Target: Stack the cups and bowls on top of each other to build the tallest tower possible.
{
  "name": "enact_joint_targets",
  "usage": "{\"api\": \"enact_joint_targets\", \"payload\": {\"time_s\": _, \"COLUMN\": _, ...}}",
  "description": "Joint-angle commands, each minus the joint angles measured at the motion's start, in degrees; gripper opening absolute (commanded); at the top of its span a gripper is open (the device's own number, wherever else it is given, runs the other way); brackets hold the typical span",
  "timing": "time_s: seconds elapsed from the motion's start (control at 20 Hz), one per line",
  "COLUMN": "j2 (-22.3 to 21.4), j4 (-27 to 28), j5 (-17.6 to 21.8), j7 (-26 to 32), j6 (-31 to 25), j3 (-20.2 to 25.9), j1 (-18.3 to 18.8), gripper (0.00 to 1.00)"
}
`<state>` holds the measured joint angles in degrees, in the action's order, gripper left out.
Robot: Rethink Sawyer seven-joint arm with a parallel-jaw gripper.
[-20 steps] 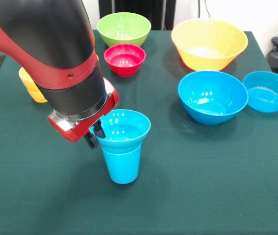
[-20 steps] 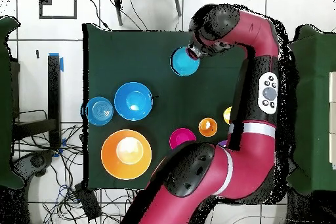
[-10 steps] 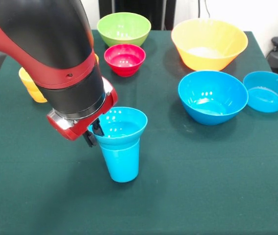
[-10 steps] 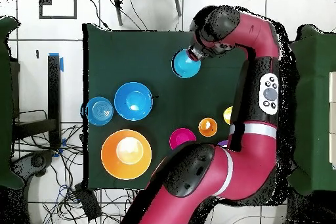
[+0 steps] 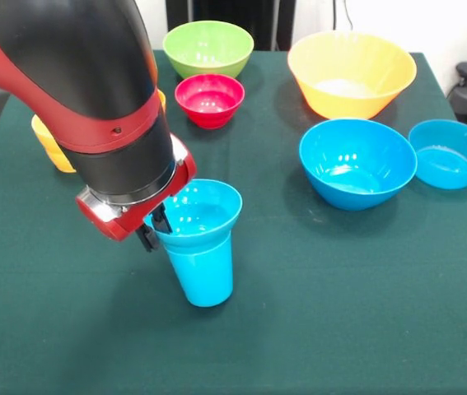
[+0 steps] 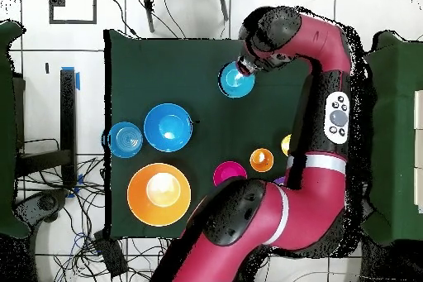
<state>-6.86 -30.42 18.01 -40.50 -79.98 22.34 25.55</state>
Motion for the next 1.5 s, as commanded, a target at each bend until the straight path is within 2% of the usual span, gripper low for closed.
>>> {"api": "enact_joint_targets", "payload": {"time_s": 0.05, "j2": 6.15, "j4": 1.56, "j5": 1.33, "j7": -9.36, "j6": -0.64, "j3": 1.17, "j1": -3.02, "gripper": 0.0}}
{"api": "enact_joint_targets", "payload": {"time_s": 0.75, "j2": 6.77, "j4": 2.21, "j5": -0.54, "j7": -10.05, "j6": -0.3, "j3": 0.13, "j1": -4.04, "gripper": 0.0}}
{"api": "enact_joint_targets", "payload": {"time_s": 1.5, "j2": 7.67, "j4": 4.71, "j5": 0.28, "j7": -8.87, "j6": -2.07, "j3": 0.03, "j1": -4.49, "gripper": 0.0}}
